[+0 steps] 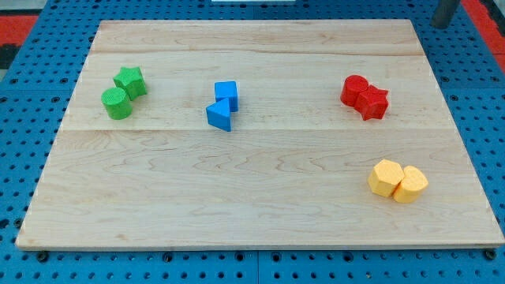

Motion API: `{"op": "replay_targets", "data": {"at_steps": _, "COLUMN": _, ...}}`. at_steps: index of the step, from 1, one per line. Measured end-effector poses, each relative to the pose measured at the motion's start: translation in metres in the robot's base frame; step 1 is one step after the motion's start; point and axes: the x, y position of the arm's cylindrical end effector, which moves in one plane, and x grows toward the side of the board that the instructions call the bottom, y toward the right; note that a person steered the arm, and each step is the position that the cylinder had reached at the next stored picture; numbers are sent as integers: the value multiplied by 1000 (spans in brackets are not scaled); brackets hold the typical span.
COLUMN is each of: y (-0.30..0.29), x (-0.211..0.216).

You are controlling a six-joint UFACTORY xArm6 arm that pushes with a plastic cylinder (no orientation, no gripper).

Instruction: Point your arm towards the blue cube

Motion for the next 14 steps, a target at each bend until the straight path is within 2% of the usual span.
{"op": "replay_targets", "data": {"at_steps": 1, "y": -43, "x": 44}}
{"op": "replay_targets", "data": {"at_steps": 2, "y": -35, "x": 104}}
{"op": "replay_targets", "data": {"at_steps": 3, "y": -36, "x": 176}}
{"op": "replay_targets", "data": {"at_steps": 4, "y": -40, "x": 272}}
{"op": "replay_targets", "data": {"at_steps": 7, "y": -46, "x": 347}}
{"op": "replay_targets", "data": {"at_steps": 8, "y": -106, "x": 391}}
{"op": "replay_targets", "data": {"at_steps": 9, "y": -169, "x": 383}}
{"op": "replay_targets", "data": {"at_steps": 10, "y": -192, "x": 364}}
{"op": "replay_targets", "data": {"at_steps": 11, "y": -250, "x": 352}}
{"op": "replay_targets", "data": {"at_steps": 12, "y": -296, "x": 295}}
{"op": "replay_targets", "data": {"at_steps": 13, "y": -299, "x": 230}}
{"op": "replay_targets", "data": {"at_steps": 14, "y": -295, "x": 196}}
